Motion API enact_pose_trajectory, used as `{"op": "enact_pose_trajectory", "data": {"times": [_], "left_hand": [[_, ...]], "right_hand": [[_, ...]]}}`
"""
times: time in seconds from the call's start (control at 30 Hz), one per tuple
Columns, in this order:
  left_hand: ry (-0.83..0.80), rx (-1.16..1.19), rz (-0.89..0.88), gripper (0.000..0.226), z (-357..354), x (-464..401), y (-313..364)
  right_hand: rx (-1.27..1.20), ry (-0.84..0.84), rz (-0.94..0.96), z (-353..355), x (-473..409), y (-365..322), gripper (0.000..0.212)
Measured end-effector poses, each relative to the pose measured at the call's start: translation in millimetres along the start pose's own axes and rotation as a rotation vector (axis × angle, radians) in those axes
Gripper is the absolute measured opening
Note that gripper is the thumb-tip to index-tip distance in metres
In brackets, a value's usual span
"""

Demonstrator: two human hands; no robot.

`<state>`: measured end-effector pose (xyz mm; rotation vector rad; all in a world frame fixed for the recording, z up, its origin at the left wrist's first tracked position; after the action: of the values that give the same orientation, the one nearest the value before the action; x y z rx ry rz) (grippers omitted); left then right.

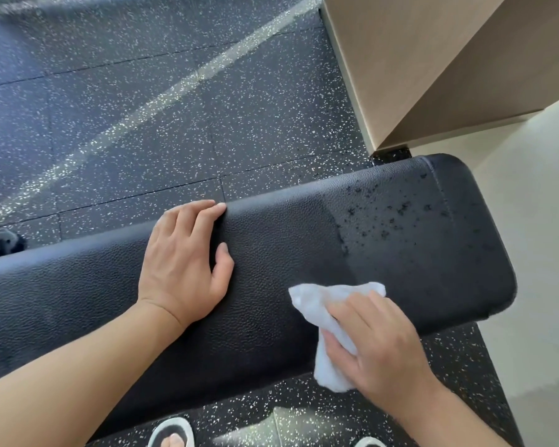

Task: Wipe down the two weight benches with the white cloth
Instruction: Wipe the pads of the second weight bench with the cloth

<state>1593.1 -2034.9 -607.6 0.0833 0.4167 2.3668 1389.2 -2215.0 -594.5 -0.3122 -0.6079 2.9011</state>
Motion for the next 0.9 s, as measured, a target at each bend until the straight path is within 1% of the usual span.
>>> {"op": "enact_pose_trajectory", "data": {"times": [0.07, 0.1, 0.23, 0.33, 0.4, 0.47, 0.53, 0.57, 0.63, 0.7, 0.73, 0.8, 0.83, 0.9], "left_hand": [[-0.001, 0.006, 0.002, 0.058, 0, -1, 1], [-0.001, 0.005, 0.004, 0.058, 0, -1, 1], [0.001, 0.001, 0.005, 0.058, 0, 0, 1], [0.003, -0.002, 0.005, 0.058, 1, -1, 3], [0.005, -0.002, 0.007, 0.058, 1, -1, 3], [0.003, 0.001, 0.008, 0.058, 0, 0, 3], [0.005, 0.003, 0.009, 0.058, 1, 0, 3], [0.005, 0.006, 0.010, 0.059, 1, -1, 2], [0.002, 0.007, 0.006, 0.059, 0, -1, 1], [0.008, 0.007, 0.003, 0.059, 0, -1, 1], [0.013, 0.006, 0.000, 0.058, 0, -1, 1], [0.018, 0.008, 0.000, 0.058, 0, -1, 1], [0.021, 0.009, 0.001, 0.057, 0, -1, 0], [0.021, 0.010, -0.005, 0.057, -1, 0, 1]], "right_hand": [[0.039, 0.017, 0.050, 2, -12, 11, 0.018], [0.047, 0.045, 0.037, 2, -29, 15, 0.019], [0.069, 0.139, -0.122, -4, -128, 27, 0.020], [0.074, 0.118, -0.194, -16, -189, 21, 0.021], [0.068, 0.091, -0.215, -22, -201, 15, 0.021], [0.074, 0.088, -0.249, -21, -185, 12, 0.019], [0.031, 0.105, -0.246, -19, -146, -4, 0.019], [0.001, 0.105, -0.198, -19, -121, -18, 0.018], [-0.012, 0.058, 0.004, -23, -67, -43, 0.012], [-0.003, -0.006, 0.165, -17, -37, -36, 0.020], [0.000, -0.003, 0.169, -10, -37, -17, 0.024], [0.015, 0.074, 0.034, 5, -59, 26, 0.021], [0.040, 0.112, -0.067, 10, -76, 43, 0.019], [0.101, 0.162, -0.279, 12, -115, 64, 0.020]]}}
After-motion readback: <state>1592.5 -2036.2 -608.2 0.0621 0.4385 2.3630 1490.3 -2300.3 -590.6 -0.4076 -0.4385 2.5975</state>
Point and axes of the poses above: each hand's wrist, its own x-axis away from the middle knuckle, its own z-axis out of the back of the hand, y = z × x, the point moved 6 cm from there along -x, towards the middle knuckle, and after that the axes turned 6 degrees about -z, right-handed, at the moved point
